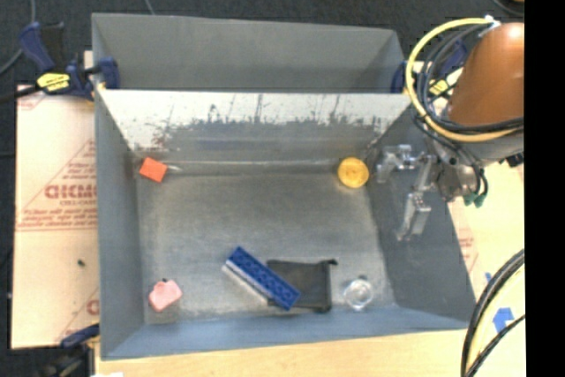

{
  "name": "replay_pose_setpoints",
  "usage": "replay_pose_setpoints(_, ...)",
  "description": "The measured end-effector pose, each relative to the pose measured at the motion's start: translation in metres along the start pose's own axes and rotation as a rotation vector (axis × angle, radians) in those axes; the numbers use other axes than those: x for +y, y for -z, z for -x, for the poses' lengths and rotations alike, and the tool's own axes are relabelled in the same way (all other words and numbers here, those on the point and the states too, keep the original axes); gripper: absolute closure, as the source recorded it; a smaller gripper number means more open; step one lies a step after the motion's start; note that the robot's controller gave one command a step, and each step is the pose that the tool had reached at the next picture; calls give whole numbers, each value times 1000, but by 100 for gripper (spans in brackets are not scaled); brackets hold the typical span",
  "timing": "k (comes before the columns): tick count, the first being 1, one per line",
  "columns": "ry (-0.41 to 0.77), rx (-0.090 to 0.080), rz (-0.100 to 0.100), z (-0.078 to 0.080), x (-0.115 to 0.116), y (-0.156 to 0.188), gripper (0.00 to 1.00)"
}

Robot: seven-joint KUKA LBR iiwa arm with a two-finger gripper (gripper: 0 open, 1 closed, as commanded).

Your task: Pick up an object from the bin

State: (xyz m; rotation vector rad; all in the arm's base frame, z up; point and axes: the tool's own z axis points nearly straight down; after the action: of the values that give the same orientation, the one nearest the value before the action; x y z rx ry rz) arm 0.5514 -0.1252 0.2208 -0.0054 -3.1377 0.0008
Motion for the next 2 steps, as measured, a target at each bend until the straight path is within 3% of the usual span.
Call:
replay_pose_setpoints(1,5,-8,-2,1,1,5,0)
replay_pose_setpoints(2,280,-7,-2,-17,54,-99,0)
